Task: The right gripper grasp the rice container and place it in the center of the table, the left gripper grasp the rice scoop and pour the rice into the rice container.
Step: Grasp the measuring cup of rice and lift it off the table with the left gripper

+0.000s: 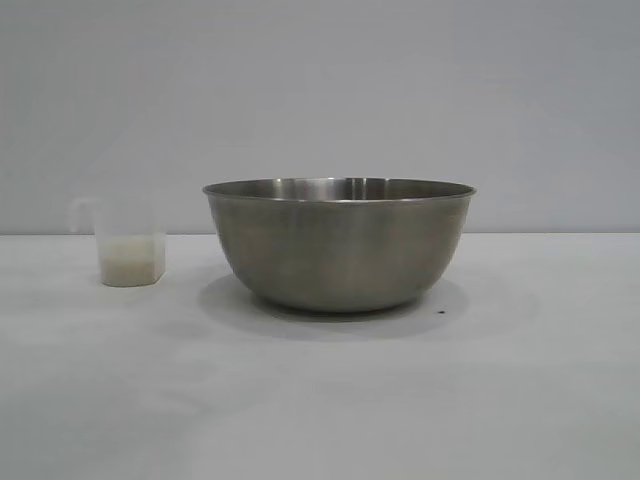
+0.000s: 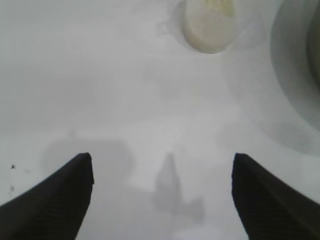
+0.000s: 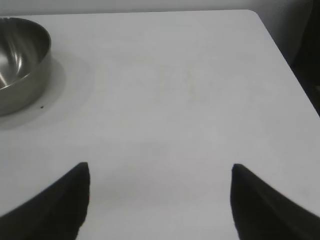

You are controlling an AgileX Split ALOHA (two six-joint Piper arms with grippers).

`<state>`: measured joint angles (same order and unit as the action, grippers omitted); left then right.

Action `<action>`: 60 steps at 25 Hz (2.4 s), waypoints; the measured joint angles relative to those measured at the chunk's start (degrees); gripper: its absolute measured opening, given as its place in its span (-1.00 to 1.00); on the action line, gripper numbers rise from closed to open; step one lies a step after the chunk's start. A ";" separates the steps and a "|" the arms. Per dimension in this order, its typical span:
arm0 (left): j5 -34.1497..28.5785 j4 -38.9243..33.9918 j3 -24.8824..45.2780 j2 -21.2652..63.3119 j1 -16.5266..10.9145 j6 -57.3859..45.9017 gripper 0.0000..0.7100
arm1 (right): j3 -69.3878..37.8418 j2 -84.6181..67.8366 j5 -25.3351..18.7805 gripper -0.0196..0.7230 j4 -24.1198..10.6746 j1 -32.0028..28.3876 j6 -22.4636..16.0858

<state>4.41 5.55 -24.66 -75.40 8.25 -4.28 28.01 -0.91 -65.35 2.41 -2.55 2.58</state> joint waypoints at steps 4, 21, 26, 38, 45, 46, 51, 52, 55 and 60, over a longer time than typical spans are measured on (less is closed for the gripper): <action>20.27 -1.22 8.25 0.07 0.00 0.00 0.42 | 0.00 0.00 0.00 0.44 0.00 0.00 0.00; 46.38 -5.32 15.69 -4.12 0.00 -0.12 0.42 | 0.00 0.00 0.00 0.44 0.00 0.00 0.00; 58.35 -5.32 15.69 -15.34 0.00 0.87 0.42 | 0.00 0.00 0.00 0.44 0.00 0.00 0.00; 60.70 -5.16 8.76 -32.67 0.00 1.11 0.42 | 0.00 0.00 0.00 0.44 0.00 0.00 0.00; 60.75 -5.13 3.69 -34.08 0.00 1.11 0.42 | 0.00 0.00 0.00 0.44 0.00 0.00 0.00; 60.75 -5.13 3.02 -34.68 0.00 1.11 0.42 | 0.00 0.00 0.00 0.44 0.00 0.00 0.00; 60.75 -5.05 -1.05 -38.65 0.00 1.21 0.42 | 0.00 0.00 0.00 0.44 0.00 0.00 0.00; 60.75 -5.05 -1.71 -39.24 0.00 1.21 0.42 | 0.00 0.00 0.00 0.44 0.00 0.00 0.00; 60.75 -5.05 -3.56 -40.67 0.00 1.21 0.10 | 0.00 0.00 0.00 0.44 0.00 0.00 0.00; 60.75 -5.05 -6.17 -42.73 0.00 1.21 0.04 | 0.00 0.00 0.00 0.44 0.00 0.00 0.00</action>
<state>65.15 0.50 -30.83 -118.13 8.25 -3.07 28.01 -0.91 -65.35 2.41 -2.55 2.58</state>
